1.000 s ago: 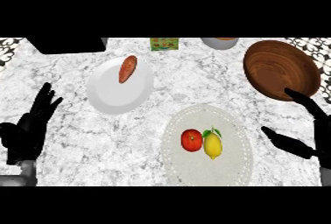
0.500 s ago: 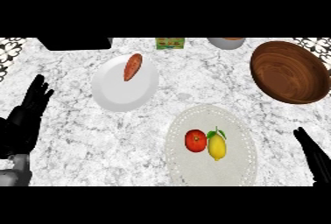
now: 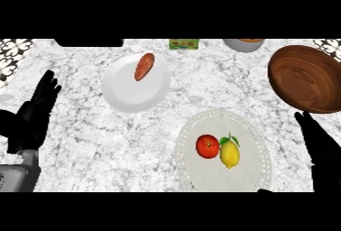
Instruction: Pick the lemon from the placemat and place it in the bowl
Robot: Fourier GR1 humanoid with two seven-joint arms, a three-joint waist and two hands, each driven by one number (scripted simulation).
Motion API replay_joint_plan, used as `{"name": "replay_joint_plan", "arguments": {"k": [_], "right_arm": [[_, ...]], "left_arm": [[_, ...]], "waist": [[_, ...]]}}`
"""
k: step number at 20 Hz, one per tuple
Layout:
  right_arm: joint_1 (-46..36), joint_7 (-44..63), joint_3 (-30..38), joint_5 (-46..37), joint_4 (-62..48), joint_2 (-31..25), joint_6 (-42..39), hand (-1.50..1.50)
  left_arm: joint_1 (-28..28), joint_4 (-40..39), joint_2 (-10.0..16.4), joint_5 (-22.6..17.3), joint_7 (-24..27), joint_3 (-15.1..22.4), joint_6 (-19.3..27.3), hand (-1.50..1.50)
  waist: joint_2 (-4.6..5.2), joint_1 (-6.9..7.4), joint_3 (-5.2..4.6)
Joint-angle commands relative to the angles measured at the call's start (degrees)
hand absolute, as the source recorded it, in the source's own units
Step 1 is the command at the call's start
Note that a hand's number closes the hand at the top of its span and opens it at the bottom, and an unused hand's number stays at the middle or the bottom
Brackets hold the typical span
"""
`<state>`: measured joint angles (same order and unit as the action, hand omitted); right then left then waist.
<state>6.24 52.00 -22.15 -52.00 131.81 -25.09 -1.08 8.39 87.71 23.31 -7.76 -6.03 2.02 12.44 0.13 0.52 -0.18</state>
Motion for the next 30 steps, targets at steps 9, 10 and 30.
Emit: {"name": "replay_joint_plan", "arguments": {"k": [9,10,30], "right_arm": [[-18.3,13.7,3.5,18.4,-14.2,3.7,-26.7,-1.50],[-18.4,11.3,5.6,20.5,-16.1,3.3,-26.6,-1.50],[-22.5,12.1,-4.3,9.8,-31.2,9.7,-27.0,-1.50]], "left_arm": [[0.8,-1.9,0.2,-0.4,1.3,-1.5,-2.7,0.00],[1.7,0.1,-0.1,0.5,-2.3,-1.2,-0.6,0.00],[-3.5,3.2,-2.1,1.6,-0.2,-2.7,-2.9,0.00]], "waist": [[0.09,0.57,0.05],[0.00,0.31,0.13],[-0.24,-0.17,0.17]]}}
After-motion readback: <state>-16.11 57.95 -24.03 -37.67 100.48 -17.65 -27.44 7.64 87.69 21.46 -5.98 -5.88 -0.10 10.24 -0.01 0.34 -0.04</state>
